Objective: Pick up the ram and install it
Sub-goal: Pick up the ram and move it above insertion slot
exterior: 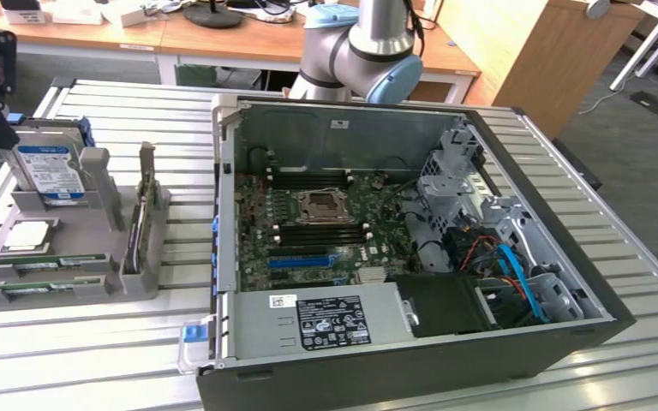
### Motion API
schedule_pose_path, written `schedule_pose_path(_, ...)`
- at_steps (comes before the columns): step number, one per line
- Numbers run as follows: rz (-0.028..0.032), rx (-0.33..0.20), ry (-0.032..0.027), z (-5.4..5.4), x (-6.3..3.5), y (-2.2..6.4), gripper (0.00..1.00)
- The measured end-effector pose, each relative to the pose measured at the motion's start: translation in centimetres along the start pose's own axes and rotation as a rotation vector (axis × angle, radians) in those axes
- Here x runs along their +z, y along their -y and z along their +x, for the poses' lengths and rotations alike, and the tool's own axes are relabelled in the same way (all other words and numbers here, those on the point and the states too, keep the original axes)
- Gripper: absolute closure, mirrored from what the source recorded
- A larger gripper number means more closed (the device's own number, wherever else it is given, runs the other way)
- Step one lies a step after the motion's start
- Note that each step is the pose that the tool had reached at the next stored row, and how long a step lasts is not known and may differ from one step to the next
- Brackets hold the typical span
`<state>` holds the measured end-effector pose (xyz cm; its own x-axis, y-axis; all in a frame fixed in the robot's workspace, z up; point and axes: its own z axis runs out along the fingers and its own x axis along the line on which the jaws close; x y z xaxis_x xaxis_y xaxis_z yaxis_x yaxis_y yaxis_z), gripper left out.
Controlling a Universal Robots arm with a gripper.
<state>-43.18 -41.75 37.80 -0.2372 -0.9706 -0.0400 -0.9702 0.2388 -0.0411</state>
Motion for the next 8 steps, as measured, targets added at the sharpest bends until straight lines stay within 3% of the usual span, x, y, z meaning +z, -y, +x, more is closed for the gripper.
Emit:
schedule_pose_path(4,-0.004,-0.045,0.0112,0.0,0.01,0.0,0.89)
schedule_pose_path(8,-0.01,-0.081,0.0323,0.01,0.01,-0.03,0.89)
